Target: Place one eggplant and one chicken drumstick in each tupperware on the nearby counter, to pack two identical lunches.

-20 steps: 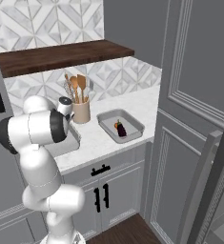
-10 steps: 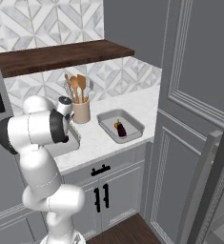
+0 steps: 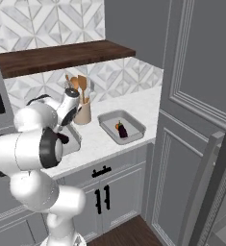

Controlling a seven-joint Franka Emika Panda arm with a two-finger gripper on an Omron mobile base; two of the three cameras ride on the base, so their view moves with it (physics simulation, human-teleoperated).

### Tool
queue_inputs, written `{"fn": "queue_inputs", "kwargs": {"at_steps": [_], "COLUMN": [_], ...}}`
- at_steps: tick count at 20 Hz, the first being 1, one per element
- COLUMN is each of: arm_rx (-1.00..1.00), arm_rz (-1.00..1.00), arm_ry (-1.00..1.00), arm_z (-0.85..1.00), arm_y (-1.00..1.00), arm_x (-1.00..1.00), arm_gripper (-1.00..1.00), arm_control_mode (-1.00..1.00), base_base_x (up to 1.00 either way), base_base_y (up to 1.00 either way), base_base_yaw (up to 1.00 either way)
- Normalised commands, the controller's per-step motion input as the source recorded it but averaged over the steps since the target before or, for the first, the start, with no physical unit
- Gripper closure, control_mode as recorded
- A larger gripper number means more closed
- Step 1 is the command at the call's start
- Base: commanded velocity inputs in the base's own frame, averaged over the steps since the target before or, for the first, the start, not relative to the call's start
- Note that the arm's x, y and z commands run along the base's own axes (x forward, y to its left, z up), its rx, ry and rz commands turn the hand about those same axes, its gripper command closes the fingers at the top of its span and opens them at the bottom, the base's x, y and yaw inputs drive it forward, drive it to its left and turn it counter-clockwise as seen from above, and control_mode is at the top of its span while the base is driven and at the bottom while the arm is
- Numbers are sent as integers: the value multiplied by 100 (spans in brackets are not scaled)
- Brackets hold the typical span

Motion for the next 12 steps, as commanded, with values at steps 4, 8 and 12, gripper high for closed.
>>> {"fn": "queue_inputs", "kwargs": {"at_steps": [4, 8, 12], "arm_rx": [8, 1, 0], "arm_rz": [-16, -28, -43], "arm_ry": [6, 17, 27], "arm_z": [51, 69, 66], "arm_y": [-84, -56, -37], "arm_x": [-79, -79, -66], "arm_gripper": [-100, -100, -100], "arm_control_mode": [-100, -100, -100], "base_base_x": [0, 0, 0], "base_base_y": [0, 0, 0], "base_base_yaw": [0, 0, 0]}}
